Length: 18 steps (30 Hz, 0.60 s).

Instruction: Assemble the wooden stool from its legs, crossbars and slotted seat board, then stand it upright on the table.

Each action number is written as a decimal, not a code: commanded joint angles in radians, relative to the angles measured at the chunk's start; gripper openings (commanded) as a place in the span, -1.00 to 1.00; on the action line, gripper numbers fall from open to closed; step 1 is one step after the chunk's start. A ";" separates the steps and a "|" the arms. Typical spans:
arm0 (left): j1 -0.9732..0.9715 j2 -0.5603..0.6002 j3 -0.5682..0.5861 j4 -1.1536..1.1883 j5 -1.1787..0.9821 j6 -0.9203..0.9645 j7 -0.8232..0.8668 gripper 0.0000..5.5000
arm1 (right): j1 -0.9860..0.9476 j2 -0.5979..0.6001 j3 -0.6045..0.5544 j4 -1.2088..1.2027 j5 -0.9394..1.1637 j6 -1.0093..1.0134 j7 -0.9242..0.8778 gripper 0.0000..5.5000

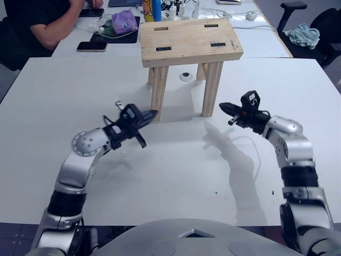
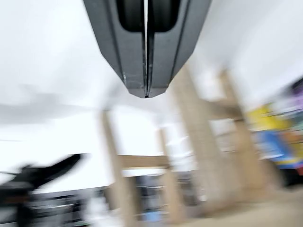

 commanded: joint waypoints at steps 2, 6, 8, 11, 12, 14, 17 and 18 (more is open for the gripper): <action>-0.259 0.000 -0.108 0.389 0.109 -0.099 -0.108 -1.00 | -0.220 0.016 0.122 0.301 -0.066 -0.134 0.222 -1.00; -0.418 -0.009 -0.149 0.636 0.165 -0.183 -0.182 -1.00 | -0.315 0.024 0.182 0.483 -0.109 -0.183 0.358 -1.00; -0.475 -0.025 -0.150 0.739 0.174 -0.233 -0.205 -1.00 | -0.356 0.033 0.180 0.561 -0.128 -0.226 0.359 -1.00; -0.571 -0.057 -0.163 0.944 0.225 -0.350 -0.204 -1.00 | -0.411 0.045 0.176 0.674 -0.166 -0.301 0.319 -1.00; -0.601 -0.068 -0.163 1.006 0.237 -0.380 -0.199 -1.00 | -0.424 0.047 0.180 0.702 -0.181 -0.329 0.303 -1.00; -0.653 -0.083 -0.163 1.110 0.266 -0.434 -0.177 -1.00 | -0.449 0.054 0.175 0.748 -0.194 -0.365 0.289 -1.00; -0.731 -0.101 -0.161 1.261 0.314 -0.494 -0.123 -1.00 | -0.494 0.072 0.166 0.811 -0.215 -0.420 0.247 -1.00; -0.753 -0.105 -0.159 1.303 0.327 -0.505 -0.105 -1.00 | -0.509 0.081 0.164 0.832 -0.225 -0.439 0.219 -1.00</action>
